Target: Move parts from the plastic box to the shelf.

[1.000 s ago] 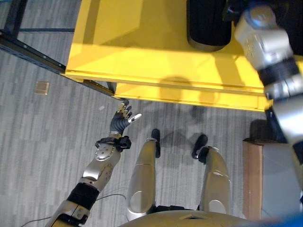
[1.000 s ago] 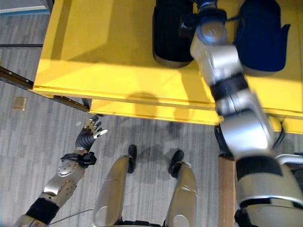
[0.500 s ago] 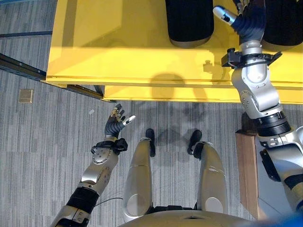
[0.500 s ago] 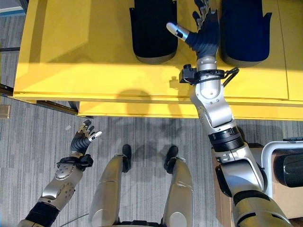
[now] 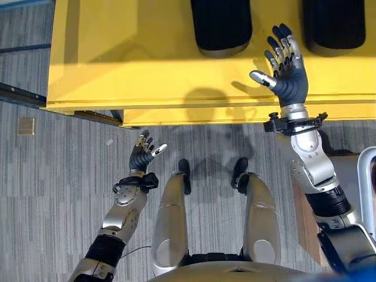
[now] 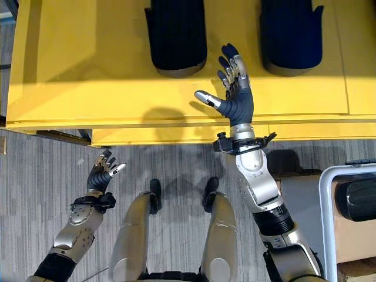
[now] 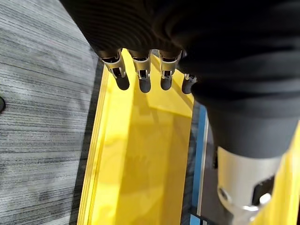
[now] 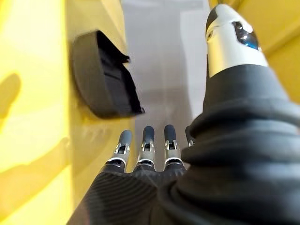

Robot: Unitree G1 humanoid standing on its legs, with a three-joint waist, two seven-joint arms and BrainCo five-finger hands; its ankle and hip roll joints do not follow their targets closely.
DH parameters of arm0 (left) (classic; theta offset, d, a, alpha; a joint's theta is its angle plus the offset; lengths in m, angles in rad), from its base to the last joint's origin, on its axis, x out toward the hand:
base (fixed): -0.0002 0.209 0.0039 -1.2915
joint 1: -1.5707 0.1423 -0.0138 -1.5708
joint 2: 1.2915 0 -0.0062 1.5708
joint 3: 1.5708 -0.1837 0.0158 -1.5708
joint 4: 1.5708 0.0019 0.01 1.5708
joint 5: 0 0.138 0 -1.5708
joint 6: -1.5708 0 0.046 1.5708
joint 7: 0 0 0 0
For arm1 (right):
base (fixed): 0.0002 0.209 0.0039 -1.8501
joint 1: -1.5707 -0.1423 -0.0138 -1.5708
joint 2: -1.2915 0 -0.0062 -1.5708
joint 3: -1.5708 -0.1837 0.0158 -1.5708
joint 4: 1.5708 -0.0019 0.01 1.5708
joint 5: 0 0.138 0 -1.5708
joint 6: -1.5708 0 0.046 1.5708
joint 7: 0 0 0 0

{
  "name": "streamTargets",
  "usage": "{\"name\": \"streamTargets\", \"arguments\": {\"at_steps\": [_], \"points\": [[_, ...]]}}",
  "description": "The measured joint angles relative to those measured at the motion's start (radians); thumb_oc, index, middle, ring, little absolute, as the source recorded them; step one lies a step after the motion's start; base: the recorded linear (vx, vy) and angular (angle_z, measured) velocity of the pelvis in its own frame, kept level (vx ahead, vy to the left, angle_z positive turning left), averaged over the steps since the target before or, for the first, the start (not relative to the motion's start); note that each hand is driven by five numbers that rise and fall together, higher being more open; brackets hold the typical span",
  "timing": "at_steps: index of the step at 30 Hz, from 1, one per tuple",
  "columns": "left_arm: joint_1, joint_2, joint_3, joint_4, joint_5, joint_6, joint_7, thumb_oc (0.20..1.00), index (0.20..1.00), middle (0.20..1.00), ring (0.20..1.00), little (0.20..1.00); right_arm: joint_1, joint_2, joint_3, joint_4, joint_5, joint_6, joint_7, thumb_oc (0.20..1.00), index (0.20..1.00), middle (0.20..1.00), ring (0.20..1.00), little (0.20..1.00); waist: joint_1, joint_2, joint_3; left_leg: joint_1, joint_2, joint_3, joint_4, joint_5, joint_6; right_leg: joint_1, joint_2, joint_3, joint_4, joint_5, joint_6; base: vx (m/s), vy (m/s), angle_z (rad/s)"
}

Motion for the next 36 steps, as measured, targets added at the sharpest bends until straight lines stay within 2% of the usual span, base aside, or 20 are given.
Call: {"name": "streamTargets", "arguments": {"at_steps": [4,6,7,10,11,12,13,14,18,24,27,31,36], "points": [[0.080,-0.004,0.032,-0.003,0.025,0.001,-0.011,1.000,1.000,1.000,1.000,1.000,0.181,0.004,0.005,-0.055,-0.006,-0.005,0.057,1.000,1.000,1.000,1.000,1.000,-0.023,-0.006,-0.021,0.154,0.013,0.028,-0.160,0.046,-0.021,0.137,0.045,-0.005,-0.173,0.060,0.009,0.06,-0.014,-0.21],[0.098,-0.009,0.045,-0.008,0.027,0.000,-0.028,1.000,1.000,1.000,1.000,1.000,0.190,-0.006,-0.004,-0.078,-0.006,-0.006,0.079,1.000,1.000,1.000,1.000,1.000,-0.034,-0.005,-0.043,0.187,0.018,0.044,-0.209,0.061,-0.024,0.165,0.057,-0.005,-0.223,0.079,0.013,0.08,-0.001,-0.19],[0.099,-0.013,0.046,-0.008,0.027,0.000,-0.032,1.000,1.000,1.000,1.000,1.000,0.187,-0.006,-0.009,-0.081,-0.006,-0.015,0.087,1.000,1.000,1.000,1.000,1.000,-0.036,-0.004,-0.055,0.197,0.019,0.048,-0.221,0.068,-0.026,0.171,0.062,-0.005,-0.241,0.091,0.002,0.12,0.032,-0.18],[0.124,-0.043,0.067,-0.009,0.027,0.001,-0.052,1.000,1.000,1.000,1.000,1.000,0.228,-0.002,-0.034,-0.084,0.003,-0.016,0.125,1.000,1.000,1.000,1.000,1.000,-0.037,-0.003,-0.063,0.336,0.024,0.090,-0.341,0.100,-0.032,0.292,0.091,0.007,-0.369,0.143,0.006,0.11,0.015,-0.34],[0.171,-0.050,0.083,-0.009,0.027,0.001,-0.066,1.000,1.000,1.000,1.000,1.000,0.260,-0.011,-0.035,-0.097,0.005,-0.016,0.146,1.000,1.000,1.000,1.000,1.000,-0.045,0.002,-0.115,0.404,0.027,0.116,-0.414,0.114,-0.037,0.351,0.109,0.016,-0.447,0.161,0.013,0.14,-0.005,-0.44],[0.193,-0.056,0.091,0.002,0.027,0.005,-0.072,1.000,1.000,1.000,1.000,1.000,0.270,-0.011,-0.047,-0.105,0.015,-0.025,0.162,1.000,1.000,1.000,1.000,1.000,-0.058,0.004,-0.148,0.429,0.029,0.130,-0.450,0.124,-0.041,0.369,0.116,0.020,-0.475,0.167,0.013,0.14,-0.019,-0.30],[0.205,-0.068,0.101,0.003,0.028,0.009,-0.081,1.000,1.000,1.000,1.000,1.000,0.280,-0.010,-0.058,-0.105,0.025,-0.025,0.173,1.000,1.000,1.000,1.000,1.000,-0.061,0.006,-0.154,0.450,0.029,0.133,-0.476,0.132,-0.043,0.387,0.120,0.019,-0.496,0.175,0.012,0.12,-0.039,-0.13],[0.238,-0.088,0.106,0.007,0.028,0.018,-0.092,1.000,1.000,1.000,1.000,1.000,0.316,-0.013,-0.075,-0.105,0.054,-0.024,0.197,1.000,1.000,1.000,1.000,1.000,-0.059,0.013,-0.194,0.491,0.030,0.134,-0.535,0.153,-0.050,0.427,0.137,0.014,-0.551,0.194,0.009,0.09,-0.043,-0.05],[0.274,-0.115,0.117,0.008,0.038,0.031,-0.115,1.000,1.000,1.000,1.000,1.000,0.361,-0.021,-0.081,-0.104,0.071,-0.018,0.234,1.000,1.000,1.000,1.000,1.000,-0.054,0.029,-0.227,0.558,0.033,0.146,-0.614,0.179,-0.059,0.490,0.156,0.011,-0.624,0.216,0.011,0.09,-0.040,-0.03],[0.341,-0.124,0.127,0.008,0.071,0.043,-0.138,1.000,1.000,1.000,1.000,1.000,0.504,-0.037,-0.105,-0.098,0.072,0.020,0.278,1.000,1.000,1.000,1.000,1.000,-0.065,0.048,-0.303,0.613,0.045,0.157,-0.661,0.187,-0.069,0.550,0.179,0.010,-0.689,0.222,0.014,0.07,-0.083,-0.03],[0.351,-0.130,0.145,-0.001,0.076,0.043,-0.159,1.000,1.000,1.000,1.000,1.000,0.576,-0.026,-0.130,-0.054,0.072,0.042,0.283,1.000,1.000,1.000,1.000,1.000,-0.060,0.048,-0.341,0.631,0.061,0.154,-0.664,0.187,-0.071,0.570,0.196,0.008,-0.693,0.207,0.015,0.05,-0.112,0.02],[0.349,-0.141,0.147,-0.002,0.078,0.044,-0.162,1.000,1.000,1.000,1.000,1.000,0.622,-0.025,-0.151,-0.024,0.070,0.064,0.282,1.000,1.000,1.000,1.000,1.000,-0.063,0.058,-0.357,0.643,0.081,0.153,-0.660,0.188,-0.074,0.584,0.216,0.008,-0.694,0.200,0.007,0.03,-0.119,-0.03],[0.352,-0.147,0.147,-0.002,0.095,0.044,-0.162,1.000,1.000,1.000,1.000,1.000,0.626,-0.021,-0.160,-0.021,0.070,0.065,0.279,1.000,1.000,1.000,1.000,1.000,-0.063,0.068,-0.364,0.641,0.113,0.148,-0.657,0.200,-0.095,0.582,0.246,0.009,-0.694,0.193,-0.005,0.02,-0.125,-0.03]]}}
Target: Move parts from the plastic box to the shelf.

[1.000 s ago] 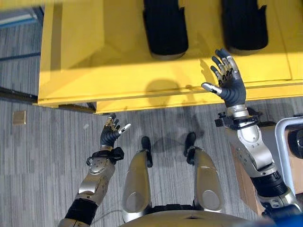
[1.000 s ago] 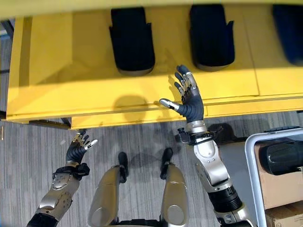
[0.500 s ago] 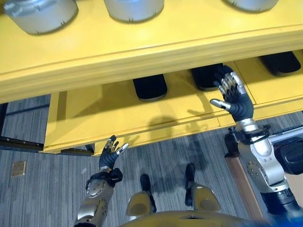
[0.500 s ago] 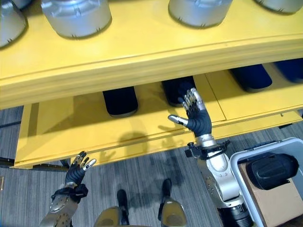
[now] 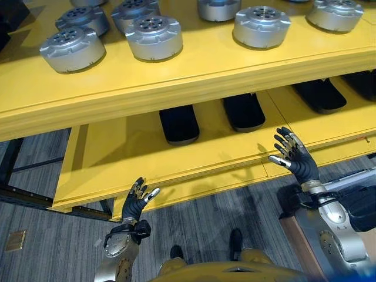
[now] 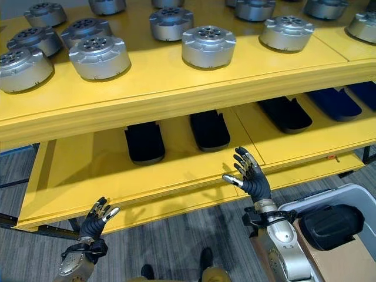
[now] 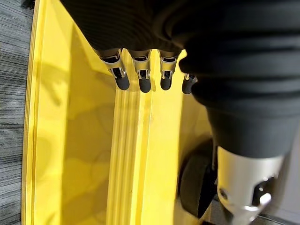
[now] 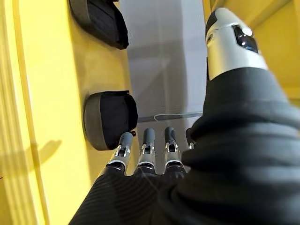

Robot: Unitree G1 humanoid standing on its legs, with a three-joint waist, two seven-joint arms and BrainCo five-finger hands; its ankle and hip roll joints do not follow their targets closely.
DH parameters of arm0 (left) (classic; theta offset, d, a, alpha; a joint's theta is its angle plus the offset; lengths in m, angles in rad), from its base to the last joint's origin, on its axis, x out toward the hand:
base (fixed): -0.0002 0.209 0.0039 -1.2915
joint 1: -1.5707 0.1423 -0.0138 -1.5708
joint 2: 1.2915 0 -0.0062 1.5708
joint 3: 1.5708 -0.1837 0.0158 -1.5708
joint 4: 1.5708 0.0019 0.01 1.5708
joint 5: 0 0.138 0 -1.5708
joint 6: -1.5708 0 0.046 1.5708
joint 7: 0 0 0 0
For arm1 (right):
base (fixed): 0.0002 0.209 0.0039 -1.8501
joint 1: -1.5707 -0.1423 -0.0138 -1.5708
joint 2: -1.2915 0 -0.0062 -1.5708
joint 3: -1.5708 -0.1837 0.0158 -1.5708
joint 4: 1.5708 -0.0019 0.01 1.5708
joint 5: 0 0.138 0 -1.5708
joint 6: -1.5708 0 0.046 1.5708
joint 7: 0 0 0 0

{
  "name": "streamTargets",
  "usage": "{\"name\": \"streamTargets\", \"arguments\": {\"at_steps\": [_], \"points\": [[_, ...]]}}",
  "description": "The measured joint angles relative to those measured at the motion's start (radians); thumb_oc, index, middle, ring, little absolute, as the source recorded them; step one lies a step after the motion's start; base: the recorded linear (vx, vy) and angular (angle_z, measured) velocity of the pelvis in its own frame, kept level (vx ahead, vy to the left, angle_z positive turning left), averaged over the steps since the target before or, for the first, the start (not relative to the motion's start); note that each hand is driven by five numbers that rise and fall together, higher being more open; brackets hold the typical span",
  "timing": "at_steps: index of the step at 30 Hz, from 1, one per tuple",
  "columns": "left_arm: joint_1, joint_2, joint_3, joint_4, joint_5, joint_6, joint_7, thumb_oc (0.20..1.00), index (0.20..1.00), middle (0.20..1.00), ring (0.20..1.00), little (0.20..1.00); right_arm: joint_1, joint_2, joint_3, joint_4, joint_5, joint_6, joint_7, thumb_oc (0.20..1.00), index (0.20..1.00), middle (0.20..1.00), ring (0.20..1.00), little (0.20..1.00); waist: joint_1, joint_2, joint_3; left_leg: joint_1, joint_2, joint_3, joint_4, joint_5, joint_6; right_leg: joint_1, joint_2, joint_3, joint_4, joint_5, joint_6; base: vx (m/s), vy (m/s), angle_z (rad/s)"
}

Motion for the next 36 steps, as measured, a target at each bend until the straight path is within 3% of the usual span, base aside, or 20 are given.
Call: {"name": "streamTargets", "arguments": {"at_steps": [5,8,10,11,12,13,15,18,21,25,27,30,31,32,33,34,35,36], "points": [[-0.001,-0.011,-0.001,0.001,0.000,0.000,0.001,1.000,1.000,1.000,1.000,1.000,0.001,0.007,-0.012,0.000,-0.020,0.001,-0.006,1.000,1.000,1.000,1.000,1.000,0.005,0.025,0.006,-0.043,0.020,-0.025,0.028,0.005,-0.005,-0.006,0.020,-0.029,0.005,0.000,-0.011,-0.02,-0.134,0.15],[-0.007,-0.022,-0.001,0.001,0.000,0.000,0.001,1.000,1.000,1.000,1.000,1.000,0.001,0.007,-0.032,0.000,-0.038,0.001,-0.018,1.000,1.000,1.000,1.000,1.000,0.013,0.030,0.009,-0.062,0.018,-0.020,0.040,0.013,0.011,-0.012,0.020,-0.056,0.004,-0.002,-0.023,0.07,-0.140,0.20],[-0.012,-0.045,-0.005,0.005,0.000,0.000,0.001,1.000,1.000,1.000,1.000,1.000,-0.007,0.002,-0.030,-0.003,-0.040,0.000,-0.017,1.000,1.000,1.000,1.000,1.000,0.056,0.007,0.021,-0.086,-0.093,-0.173,0.057,-0.041,0.059,-0.062,-0.014,-0.012,0.030,0.006,-0.040,0.07,-0.036,-0.53],[-0.012,-0.047,-0.006,0.001,0.000,-0.002,0.001,1.000,1.000,1.000,1.000,1.000,-0.025,0.011,-0.013,0.002,-0.041,0.002,-0.017,1.000,1.000,1.000,1.000,1.000,0.074,-0.004,0.030,-0.085,-0.215,-0.384,0.048,-0.086,0.085,-0.104,-0.032,0.056,0.048,0.029,-0.030,0.08,0.008,-1.18],[-0.005,-0.047,-0.005,0.001,0.000,-0.003,0.001,1.000,1.000,1.000,1.000,1.000,-0.043,0.008,0.009,0.004,-0.044,0.002,-0.015,1.000,1.000,1.000,1.000,1.000,0.090,-0.009,0.033,-0.075,-0.269,-0.471,0.047,-0.084,0.123,-0.125,-0.036,0.091,0.054,0.038,-0.025,0.13,0.054,-1.16],[0.001,-0.044,0.001,0.003,0.000,-0.002,0.001,1.000,1.000,1.000,1.000,1.000,-0.048,0.019,0.018,0.007,-0.049,0.002,-0.012,1.000,1.000,1.000,1.000,1.000,0.092,-0.010,0.038,-0.071,-0.263,-0.464,0.045,-0.068,0.116,-0.128,-0.041,0.104,0.060,0.042,-0.016,0.11,0.059,-0.85],[-0.002,-0.037,0.007,-0.018,0.000,-0.002,0.001,1.000,1.000,1.000,1.000,1.000,-0.064,0.052,0.045,0.034,-0.049,0.007,-0.001,1.000,1.000,1.000,1.000,1.000,0.081,-0.049,0.060,-0.023,-0.287,-0.452,0.028,-0.077,0.133,-0.108,-0.040,0.158,0.052,0.054,0.002,0.08,0.075,-0.52],[-0.037,-0.024,-0.002,-0.021,0.000,-0.001,-0.013,1.000,1.000,1.000,1.000,1.000,-0.009,0.088,0.044,0.042,-0.046,0.018,0.004,1.000,1.000,1.000,1.000,1.000,0.074,-0.096,0.037,0.002,-0.289,-0.427,-0.004,-0.063,0.150,-0.064,-0.066,0.133,0.005,0.060,0.022,0.08,0.104,-0.06],[-0.040,0.012,-0.003,-0.022,0.000,0.001,-0.013,1.000,1.000,1.000,1.000,1.000,0.003,0.107,0.045,0.040,-0.040,0.030,0.012,1.000,1.000,1.000,1.000,1.000,0.071,-0.121,0.013,0.037,-0.297,-0.403,-0.018,-0.057,0.155,-0.057,-0.073,0.133,0.005,0.072,0.032,0.02,0.135,-0.19],[-0.005,0.036,-0.024,-0.022,0.000,0.023,-0.014,1.000,1.000,1.000,1.000,1.000,-0.018,0.102,0.047,0.037,-0.038,0.043,0.030,1.000,1.000,1.000,1.000,1.000,0.081,-0.102,0.003,0.072,-0.308,-0.324,-0.032,-0.060,0.157,-0.051,-0.075,0.203,0.006,0.086,0.037,-0.01,0.135,-0.54],[0.014,0.039,-0.031,-0.018,0.000,0.033,-0.015,1.000,1.000,1.000,1.000,1.000,0.001,0.099,0.046,0.040,-0.037,0.054,0.034,1.000,1.000,1.000,1.000,1.000,0.062,-0.092,-0.004,0.092,-0.314,-0.287,-0.042,-0.063,0.162,-0.047,-0.081,0.232,0.006,0.088,0.048,-0.05,0.118,-0.48],[-0.005,0.054,-0.045,-0.019,0.001,0.037,-0.015,1.000,1.000,1.000,1.000,1.000,0.012,0.106,0.046,0.047,-0.037,0.063,0.035,1.000,1.000,1.000,1.000,1.000,0.046,-0.104,-0.010,0.087,-0.331,-0.260,-0.038,-0.066,0.173,-0.090,-0.073,0.252,0.033,0.100,0.055,-0.19,0.136,-0.40],[-0.011,0.068,-0.057,-0.019,0.003,0.036,-0.015,1.000,1.000,1.000,1.000,1.000,-0.004,0.109,0.051,0.051,-0.038,0.062,0.037,1.000,1.000,1.000,1.000,1.000,0.050,-0.105,-0.009,0.076,-0.332,-0.224,-0.029,-0.066,0.174,-0.125,-0.062,0.281,0.053,0.133,0.074,-0.14,0.061,-1.20],[-0.013,0.083,-0.058,-0.020,0.012,0.032,-0.012,1.000,1.000,1.000,1.000,1.000,-0.051,0.111,0.071,0.075,-0.038,0.062,0.037,1.000,1.000,1.000,1.000,1.000,0.062,-0.102,-0.007,0.042,-0.319,-0.160,-0.003,-0.071,0.183,-0.171,-0.039,0.297,0.032,0.221,0.154,-0.08,0.032,-1.78],[-0.013,0.088,-0.041,-0.018,0.019,0.023,-0.013,1.000,1.000,1.000,1.000,1.000,-0.103,0.111,0.089,0.099,-0.039,0.060,0.035,1.000,1.000,1.000,1.000,1.000,0.075,-0.086,0.004,0.018,-0.285,-0.088,0.015,-0.090,0.215,-0.185,-0.030,0.214,0.021,0.204,0.167,-0.07,0.012,-1.87],[-0.032,0.077,-0.006,-0.004,0.019,0.033,-0.014,1.000,1.000,1.000,1.000,1.000,-0.120,0.112,0.089,0.120,-0.054,0.066,0.031,1.000,1.000,1.000,1.000,1.000,0.066,-0.066,0.018,0.017,-0.260,-0.027,0.018,-0.085,0.218,-0.178,-0.078,-0.025,0.165,0.093,0.066,-0.05,-0.014,-1.59],[-0.016,0.060,0.013,-0.011,0.019,0.028,-0.012,1.000,1.000,1.000,1.000,1.000,-0.127,0.116,0.088,0.124,-0.069,0.066,0.030,1.000,1.000,1.000,1.000,1.000,0.081,-0.034,0.017,0.026,-0.238,0.009,0.018,-0.085,0.218,-0.164,-0.128,-0.185,0.248,0.038,0.049,-0.02,-0.040,-1.30],[-0.013,0.055,0.015,-0.018,0.019,0.020,-0.013,1.000,1.000,1.000,1.000,1.000,-0.123,0.107,0.085,0.121,-0.076,0.059,0.033,1.000,1.000,1.000,1.000,1.000,0.096,-0.024,0.009,0.022,-0.226,0.034,0.020,-0.084,0.217,-0.136,-0.191,-0.318,0.298,0.004,0.057,0.03,-0.088,-1.01]]}}
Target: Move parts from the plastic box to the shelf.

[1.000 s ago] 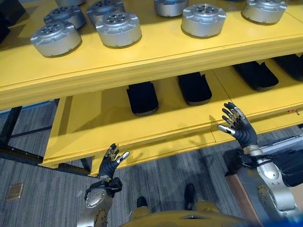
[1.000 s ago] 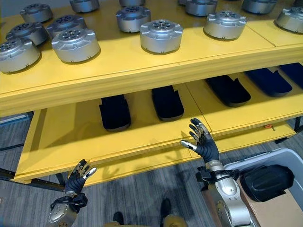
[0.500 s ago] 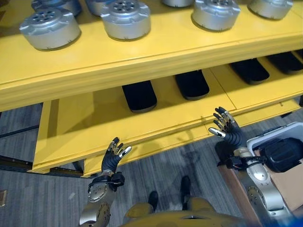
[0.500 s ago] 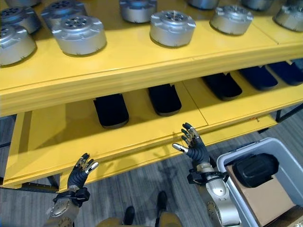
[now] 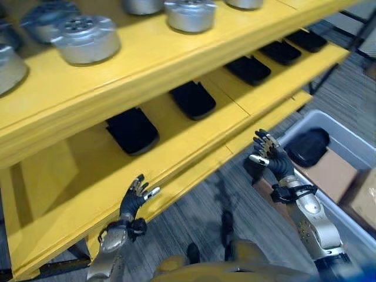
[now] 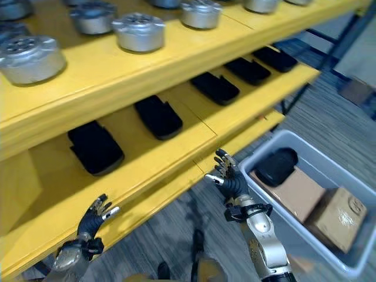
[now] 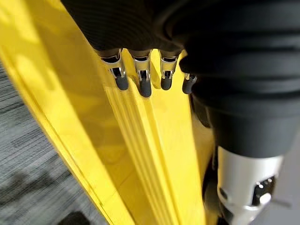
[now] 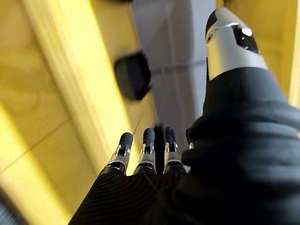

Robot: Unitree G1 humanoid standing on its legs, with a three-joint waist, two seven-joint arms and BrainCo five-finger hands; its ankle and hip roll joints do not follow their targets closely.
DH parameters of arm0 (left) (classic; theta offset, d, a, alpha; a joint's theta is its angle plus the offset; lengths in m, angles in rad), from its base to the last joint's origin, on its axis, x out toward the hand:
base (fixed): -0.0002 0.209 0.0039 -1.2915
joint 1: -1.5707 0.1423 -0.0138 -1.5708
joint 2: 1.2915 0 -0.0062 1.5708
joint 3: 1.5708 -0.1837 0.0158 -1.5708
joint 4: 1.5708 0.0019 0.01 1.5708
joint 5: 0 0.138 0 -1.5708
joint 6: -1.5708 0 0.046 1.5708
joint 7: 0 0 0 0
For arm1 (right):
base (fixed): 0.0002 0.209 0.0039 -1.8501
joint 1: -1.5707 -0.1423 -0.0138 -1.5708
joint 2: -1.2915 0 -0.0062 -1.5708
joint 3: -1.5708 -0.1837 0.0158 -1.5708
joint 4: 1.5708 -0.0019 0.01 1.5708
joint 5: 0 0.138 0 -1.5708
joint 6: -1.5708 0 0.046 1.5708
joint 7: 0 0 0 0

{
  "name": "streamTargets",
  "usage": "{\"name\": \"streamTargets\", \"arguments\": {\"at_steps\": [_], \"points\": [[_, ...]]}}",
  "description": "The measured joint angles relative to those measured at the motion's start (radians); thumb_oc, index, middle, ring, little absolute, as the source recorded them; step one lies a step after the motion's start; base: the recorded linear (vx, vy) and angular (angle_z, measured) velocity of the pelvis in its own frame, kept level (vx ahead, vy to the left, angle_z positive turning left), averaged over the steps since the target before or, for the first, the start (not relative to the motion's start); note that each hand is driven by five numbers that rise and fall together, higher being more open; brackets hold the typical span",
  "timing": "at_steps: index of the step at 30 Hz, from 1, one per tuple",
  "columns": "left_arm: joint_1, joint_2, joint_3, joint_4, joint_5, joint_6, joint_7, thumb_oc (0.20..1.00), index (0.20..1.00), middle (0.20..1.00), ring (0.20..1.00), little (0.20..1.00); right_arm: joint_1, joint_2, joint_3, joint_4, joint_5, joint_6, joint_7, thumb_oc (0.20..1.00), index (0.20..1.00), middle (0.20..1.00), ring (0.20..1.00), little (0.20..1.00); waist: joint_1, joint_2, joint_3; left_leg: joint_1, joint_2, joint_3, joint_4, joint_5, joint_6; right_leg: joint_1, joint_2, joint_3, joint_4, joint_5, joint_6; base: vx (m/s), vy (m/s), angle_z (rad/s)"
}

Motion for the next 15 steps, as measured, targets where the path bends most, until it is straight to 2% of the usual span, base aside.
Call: {"name": "streamTargets", "arguments": {"at_steps": [1,2,3,4,5,6,7,8,9,10,12,15], "points": [[-0.012,-0.006,0.003,0.000,0.000,-0.001,-0.001,1.000,1.000,1.000,1.000,1.000,0.011,-0.007,-0.011,-0.014,-0.002,0.000,0.008,1.000,1.000,1.000,1.000,1.000,-0.013,0.009,0.007,0.003,0.002,-0.006,-0.005,0.005,-0.011,0.073,-0.056,0.136,-0.001,-0.011,0.031,0.02,-0.062,-0.74],[-0.020,-0.004,-0.003,0.000,0.000,-0.001,-0.001,1.000,1.000,1.000,1.000,1.000,0.025,-0.003,-0.007,-0.017,-0.003,0.003,0.007,1.000,1.000,1.000,1.000,1.000,-0.016,-0.005,0.001,0.004,0.000,0.007,-0.014,0.015,-0.022,0.122,-0.099,0.209,-0.050,-0.014,0.073,0.01,-0.079,-0.56],[-0.012,0.002,-0.002,0.001,0.000,-0.001,-0.001,1.000,1.000,1.000,1.000,1.000,0.030,0.003,0.003,-0.019,-0.005,0.003,0.008,1.000,1.000,1.000,1.000,1.000,-0.005,-0.020,-0.002,-0.001,-0.006,0.026,-0.014,0.020,-0.030,0.138,-0.130,0.222,-0.079,-0.011,0.107,0.08,-0.077,-0.70],[-0.014,0.024,-0.004,0.000,0.000,-0.001,-0.001,1.000,1.000,1.000,1.000,1.000,0.037,0.020,0.004,-0.018,-0.019,0.005,0.007,1.000,1.000,1.000,1.000,1.000,-0.009,-0.055,0.007,-0.003,-0.014,0.053,-0.018,0.037,-0.054,0.153,-0.174,0.223,-0.142,0.027,0.110,0.17,-0.264,-0.57],[-0.012,0.038,0.008,0.001,0.000,0.001,-0.001,1.000,1.000,1.000,1.000,1.000,0.046,0.034,0.007,-0.016,-0.021,0.005,0.007,1.000,1.000,1.000,1.000,1.000,-0.013,-0.080,0.008,0.002,-0.015,0.068,-0.027,0.045,-0.080,0.154,-0.181,0.199,-0.166,0.059,0.119,0.14,-0.338,-1.06],[0.018,0.003,0.051,0.013,0.000,-0.001,0.001,1.000,1.000,1.000,1.000,1.000,0.032,0.027,0.020,0.035,-0.033,0.007,0.015,1.000,1.000,1.000,1.000,1.000,-0.009,-0.069,0.006,0.035,0.026,0.124,-0.053,0.054,-0.148,0.148,-0.146,0.091,-0.191,0.016,0.107,0.09,-0.357,-1.12],[0.033,-0.045,0.075,0.028,0.000,0.002,0.001,1.000,1.000,1.000,1.000,1.000,0.068,0.006,-0.006,0.051,-0.041,0.014,0.010,1.000,1.000,1.000,1.000,1.000,-0.006,-0.049,-0.007,0.033,0.088,0.137,-0.035,0.066,-0.167,0.152,-0.108,0.034,-0.201,0.027,0.098,0.10,-0.384,-1.20],[0.041,-0.082,0.069,0.027,0.000,0.002,0.000,1.000,1.000,1.000,1.000,1.000,0.115,-0.049,-0.025,0.037,-0.041,0.016,0.009,1.000,1.000,1.000,1.000,1.000,-0.012,-0.023,-0.018,0.033,0.127,0.102,-0.042,0.079,-0.176,0.162,-0.046,0.048,-0.216,0.022,0.067,0.18,-0.381,-0.55],[0.039,-0.115,0.052,0.026,-0.001,0.002,-0.001,1.000,1.000,1.000,1.000,1.000,0.179,-0.089,-0.068,0.023,-0.041,0.013,0.012,1.000,1.000,1.000,1.000,1.000,-0.028,-0.003,-0.023,0.032,0.167,0.020,-0.037,0.095,-0.188,0.172,0.001,0.048,-0.227,0.008,0.049,0.18,-0.429,-0.23],[0.041,-0.128,0.044,0.025,-0.001,0.002,-0.002,1.000,1.000,1.000,1.000,1.000,0.205,-0.090,-0.104,0.027,-0.041,0.014,0.009,1.000,1.000,1.000,1.000,1.000,-0.034,0.006,-0.027,0.031,0.188,-0.024,-0.029,0.101,-0.195,0.175,0.021,0.048,-0.221,-0.008,0.038,0.11,-0.285,-0.22],[0.025,-0.130,0.042,0.020,-0.001,0.003,-0.007,1.000,1.000,1.000,1.000,1.000,0.238,-0.092,-0.161,0.020,-0.041,0.016,0.008,1.000,1.000,1.000,1.000,1.000,-0.062,0.034,-0.012,-0.003,0.228,-0.029,0.005,0.101,-0.195,0.165,0.061,0.056,-0.229,-0.018,0.025,0.11,-0.256,-0.09],[0.007,-0.130,0.032,0.020,0.000,0.003,-0.022,1.000,1.000,1.000,1.000,1.000,0.237,-0.093,-0.164,0.012,-0.039,0.015,0.009,1.000,1.000,1.000,1.000,1.000,-0.073,0.074,0.000,-0.011,0.253,-0.030,0.012,0.107,-0.194,0.163,0.086,0.051,-0.232,-0.028,0.010,0.16,-0.223,0.05]]}}
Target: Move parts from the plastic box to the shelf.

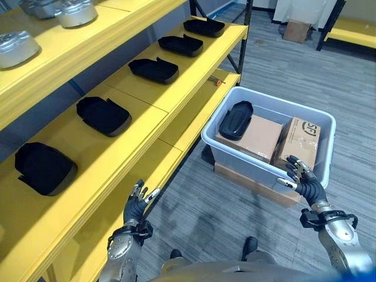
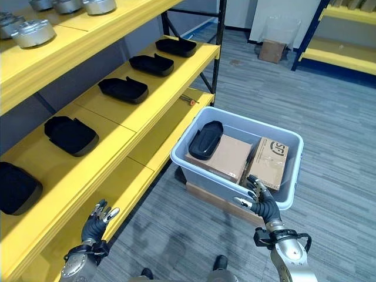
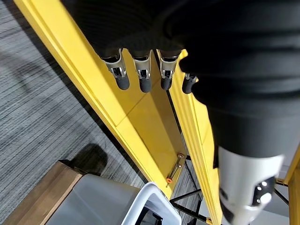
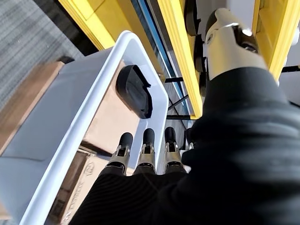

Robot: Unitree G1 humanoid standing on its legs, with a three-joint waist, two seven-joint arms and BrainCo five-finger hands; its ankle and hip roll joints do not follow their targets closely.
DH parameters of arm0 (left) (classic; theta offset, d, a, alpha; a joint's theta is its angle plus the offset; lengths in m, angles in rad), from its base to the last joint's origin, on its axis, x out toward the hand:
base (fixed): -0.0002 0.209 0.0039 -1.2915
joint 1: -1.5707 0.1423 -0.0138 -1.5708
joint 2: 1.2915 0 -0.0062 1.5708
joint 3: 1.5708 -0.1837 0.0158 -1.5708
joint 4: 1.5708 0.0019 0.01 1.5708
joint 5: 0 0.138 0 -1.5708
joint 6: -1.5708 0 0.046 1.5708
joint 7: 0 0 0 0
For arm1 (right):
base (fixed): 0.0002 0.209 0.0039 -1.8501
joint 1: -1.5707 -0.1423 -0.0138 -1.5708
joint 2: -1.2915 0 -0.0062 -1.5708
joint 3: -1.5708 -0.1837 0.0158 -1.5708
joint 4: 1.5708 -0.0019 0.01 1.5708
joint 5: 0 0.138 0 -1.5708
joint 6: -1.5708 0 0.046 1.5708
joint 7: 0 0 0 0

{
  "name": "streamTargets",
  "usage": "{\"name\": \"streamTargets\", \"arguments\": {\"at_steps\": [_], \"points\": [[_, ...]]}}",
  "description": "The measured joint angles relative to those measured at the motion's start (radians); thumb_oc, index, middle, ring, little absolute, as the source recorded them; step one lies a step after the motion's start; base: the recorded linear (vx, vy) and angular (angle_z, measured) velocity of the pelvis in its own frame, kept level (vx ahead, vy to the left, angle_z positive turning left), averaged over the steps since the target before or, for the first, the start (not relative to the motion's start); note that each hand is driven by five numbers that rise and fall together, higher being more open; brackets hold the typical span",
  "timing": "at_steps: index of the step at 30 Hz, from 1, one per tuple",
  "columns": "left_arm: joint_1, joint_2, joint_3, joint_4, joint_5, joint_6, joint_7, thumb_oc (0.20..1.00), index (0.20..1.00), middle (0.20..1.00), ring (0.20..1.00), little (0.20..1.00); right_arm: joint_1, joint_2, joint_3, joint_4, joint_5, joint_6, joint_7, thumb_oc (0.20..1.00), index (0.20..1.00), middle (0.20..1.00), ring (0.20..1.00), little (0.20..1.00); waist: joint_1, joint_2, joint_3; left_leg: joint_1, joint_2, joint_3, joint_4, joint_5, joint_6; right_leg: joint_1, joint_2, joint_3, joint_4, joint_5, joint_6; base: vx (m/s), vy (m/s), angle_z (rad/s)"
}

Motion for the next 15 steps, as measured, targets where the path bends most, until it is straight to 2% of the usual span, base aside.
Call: {"name": "streamTargets", "arguments": {"at_steps": [2,4,5,6,7,8,9,10,11,12,13,15], "points": [[-0.002,-0.001,-0.020,0.000,0.000,0.000,-0.001,1.000,1.000,1.000,1.000,1.000,0.003,0.001,-0.004,-0.003,0.000,-0.001,0.000,1.000,1.000,1.000,1.000,1.000,-0.002,0.015,-0.004,-0.019,0.009,-0.016,-0.002,0.005,-0.002,-0.002,0.014,-0.003,-0.002,-0.006,-0.009,0.07,-0.210,0.21],[-0.013,-0.001,-0.022,0.000,0.000,0.000,-0.006,1.000,1.000,1.000,1.000,1.000,0.005,0.005,-0.010,-0.008,0.001,-0.001,0.000,1.000,1.000,1.000,1.000,1.000,-0.012,0.017,-0.005,-0.039,0.012,-0.025,0.016,0.032,-0.026,-0.003,0.016,-0.013,0.004,-0.020,-0.018,0.07,-0.229,0.34],[-0.016,0.001,-0.017,0.000,0.000,0.000,-0.006,1.000,1.000,1.000,1.000,1.000,0.006,0.005,-0.010,-0.008,0.002,-0.001,0.001,1.000,1.000,1.000,1.000,1.000,-0.010,0.004,-0.002,-0.055,0.013,-0.027,0.030,0.049,-0.026,-0.015,0.019,-0.010,0.005,-0.026,-0.020,0.07,-0.246,0.23],[-0.023,0.011,-0.013,0.000,0.000,0.000,-0.006,1.000,1.000,1.000,1.000,1.000,0.003,0.006,-0.009,-0.009,0.002,-0.001,0.001,1.000,1.000,1.000,1.000,1.000,-0.007,-0.018,0.011,-0.083,0.016,-0.031,0.075,0.064,-0.034,-0.027,0.019,0.003,0.013,-0.033,-0.030,0.04,-0.341,-0.10],[-0.023,0.031,-0.002,-0.001,0.000,0.000,-0.007,1.000,1.000,1.000,1.000,1.000,-0.001,0.010,-0.009,-0.029,0.003,-0.002,0.005,1.000,1.000,1.000,1.000,1.000,0.003,-0.066,0.038,-0.133,0.022,-0.076,0.190,0.094,-0.053,-0.033,0.025,0.033,0.023,-0.042,-0.063,0.02,-0.275,-0.38],[-0.018,0.039,0.011,-0.001,0.000,0.000,-0.007,1.000,1.000,1.000,1.000,1.000,-0.001,0.009,-0.009,-0.035,0.003,-0.003,0.010,1.000,1.000,1.000,1.000,1.000,0.015,-0.097,0.051,-0.185,0.026,-0.138,0.302,0.119,-0.080,-0.045,0.026,0.057,0.045,-0.055,-0.099,0.04,-0.211,-0.57],[-0.018,0.046,0.022,-0.003,0.000,-0.001,-0.006,1.000,1.000,1.000,1.000,1.000,0.001,0.010,-0.012,-0.037,0.003,-0.007,0.013,1.000,1.000,1.000,1.000,1.000,0.024,-0.127,0.066,-0.258,0.020,-0.200,0.434,0.168,-0.084,-0.046,0.023,0.076,0.052,-0.068,-0.119,0.09,-0.010,-0.43],[-0.024,0.048,0.022,-0.003,0.000,-0.001,-0.006,1.000,1.000,1.000,1.000,1.000,0.002,0.012,-0.013,-0.038,0.003,-0.006,0.013,1.000,1.000,1.000,1.000,1.000,0.025,-0.132,0.069,-0.272,0.018,-0.207,0.452,0.163,-0.087,-0.040,0.017,0.080,0.049,-0.068,-0.119,0.28,0.122,-0.53],[-0.013,0.046,0.019,-0.001,0.000,0.003,-0.009,1.000,1.000,1.000,1.000,1.000,0.024,0.040,-0.043,-0.060,0.004,-0.005,0.013,1.000,1.000,1.000,1.000,1.000,0.037,-0.178,0.079,-0.335,-0.052,-0.218,0.302,0.031,-0.051,-0.023,0.022,0.108,0.011,-0.066,-0.122,0.37,0.266,-0.65],[-0.010,0.054,-0.004,0.006,0.000,0.001,-0.009,1.000,1.000,1.000,1.000,1.000,0.037,0.039,-0.037,-0.057,0.004,-0.012,0.010,1.000,1.000,1.000,1.000,1.000,0.035,-0.142,0.066,-0.374,-0.049,-0.251,0.104,0.047,-0.058,-0.038,0.074,0.119,0.005,-0.070,-0.112,0.31,0.260,-0.84],[-0.024,0.058,-0.009,0.016,0.000,0.002,-0.009,1.000,1.000,1.000,1.000,1.000,0.035,0.036,-0.028,-0.048,0.003,-0.012,0.008,1.000,1.000,1.000,1.000,1.000,0.033,-0.111,0.073,-0.359,-0.034,-0.269,-0.050,0.049,-0.061,-0.034,0.104,0.146,0.006,-0.063,-0.112,0.20,0.201,-0.80],[-0.033,0.058,-0.009,0.040,0.001,0.000,-0.008,1.000,1.000,1.000,1.000,1.000,0.008,0.034,-0.008,-0.019,0.002,-0.012,0.011,1.000,1.000,1.000,1.000,1.000,0.063,-0.107,0.089,-0.352,-0.049,-0.341,-0.098,0.050,-0.060,-0.026,0.105,0.209,0.007,-0.067,-0.120,0.17,0.213,-1.11]]}}
